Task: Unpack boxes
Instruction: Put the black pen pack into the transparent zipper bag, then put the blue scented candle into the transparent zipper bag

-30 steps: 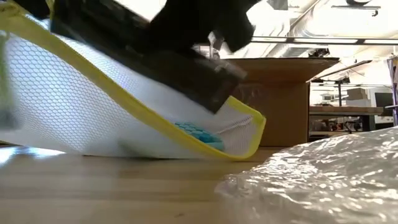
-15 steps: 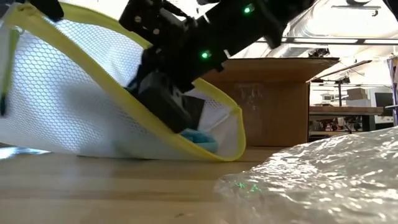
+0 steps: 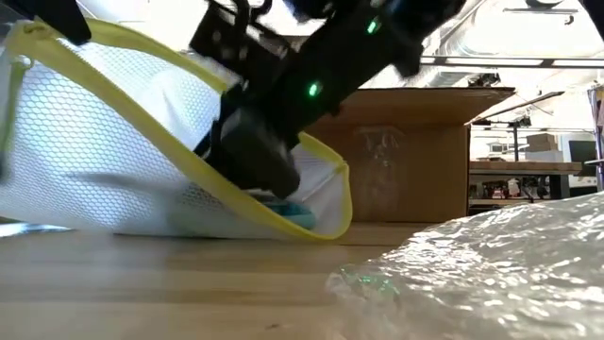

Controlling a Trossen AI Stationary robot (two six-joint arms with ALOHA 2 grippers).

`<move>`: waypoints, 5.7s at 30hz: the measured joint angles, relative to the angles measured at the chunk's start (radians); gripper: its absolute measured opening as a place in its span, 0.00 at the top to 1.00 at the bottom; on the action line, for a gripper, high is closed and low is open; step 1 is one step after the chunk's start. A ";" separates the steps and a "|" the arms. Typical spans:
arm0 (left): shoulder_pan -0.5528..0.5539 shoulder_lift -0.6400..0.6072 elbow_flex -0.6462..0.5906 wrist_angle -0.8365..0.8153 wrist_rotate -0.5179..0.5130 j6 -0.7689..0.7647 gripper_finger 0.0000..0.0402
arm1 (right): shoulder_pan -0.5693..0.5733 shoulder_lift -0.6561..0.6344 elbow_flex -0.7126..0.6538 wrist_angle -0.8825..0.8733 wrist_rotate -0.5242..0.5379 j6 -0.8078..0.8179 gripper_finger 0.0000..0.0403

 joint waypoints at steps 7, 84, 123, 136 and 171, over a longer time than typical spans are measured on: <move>0.000 0.000 0.000 0.002 0.006 -0.026 1.00 | 0.111 -0.101 0.001 -0.133 0.114 0.100 0.23; -0.134 0.169 0.099 -0.304 -0.088 -0.574 1.00 | -0.081 -0.408 -0.290 -0.137 -0.257 0.576 0.74; 0.214 -0.193 0.211 -0.484 -0.401 -0.210 0.59 | -0.737 -0.481 0.231 -0.918 -0.060 0.087 0.66; 1.070 -0.285 0.201 0.057 -0.022 1.162 0.62 | -0.836 -0.478 -0.121 -0.653 -0.430 0.109 0.66; 1.605 0.319 0.322 0.996 0.761 1.839 0.42 | -0.615 -0.484 -0.185 -0.552 -0.449 0.249 0.67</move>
